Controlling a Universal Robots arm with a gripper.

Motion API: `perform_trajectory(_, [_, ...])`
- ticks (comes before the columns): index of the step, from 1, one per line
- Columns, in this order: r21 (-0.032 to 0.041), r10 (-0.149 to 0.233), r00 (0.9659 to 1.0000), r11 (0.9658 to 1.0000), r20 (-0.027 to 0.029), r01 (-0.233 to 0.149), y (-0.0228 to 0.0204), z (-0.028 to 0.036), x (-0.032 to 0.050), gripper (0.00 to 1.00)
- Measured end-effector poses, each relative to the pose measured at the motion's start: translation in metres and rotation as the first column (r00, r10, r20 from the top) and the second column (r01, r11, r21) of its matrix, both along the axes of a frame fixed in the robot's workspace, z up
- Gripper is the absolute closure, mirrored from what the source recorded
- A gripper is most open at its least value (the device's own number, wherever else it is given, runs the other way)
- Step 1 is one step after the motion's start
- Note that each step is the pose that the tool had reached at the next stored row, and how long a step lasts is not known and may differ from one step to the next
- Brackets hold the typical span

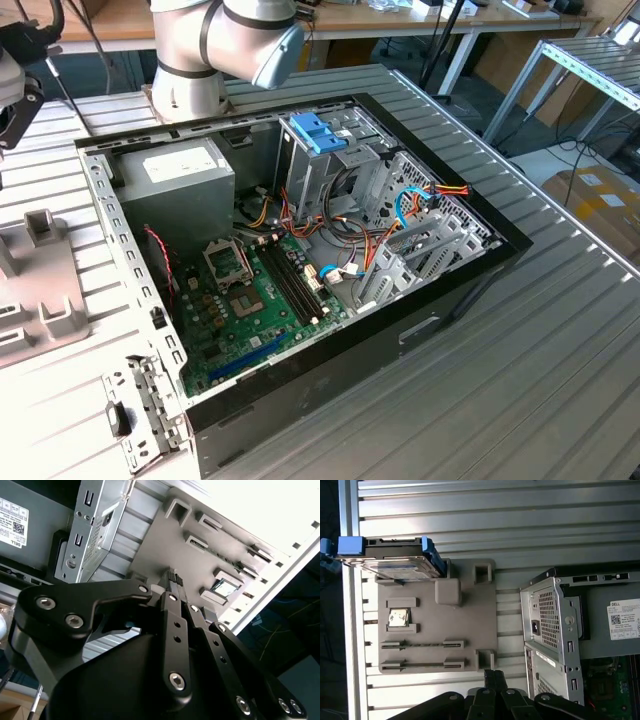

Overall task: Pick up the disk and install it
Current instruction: 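Reach for the disk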

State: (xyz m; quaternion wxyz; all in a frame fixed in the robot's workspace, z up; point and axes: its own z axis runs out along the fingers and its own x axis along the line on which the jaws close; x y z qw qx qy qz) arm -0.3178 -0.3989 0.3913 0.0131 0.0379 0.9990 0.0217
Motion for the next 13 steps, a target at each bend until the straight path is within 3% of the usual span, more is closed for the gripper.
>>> perform_trajectory(13, [-0.0001,0.000,1.0000,1.0000,0.0000,0.000,0.0000,-0.0003,-0.0139,0.89])
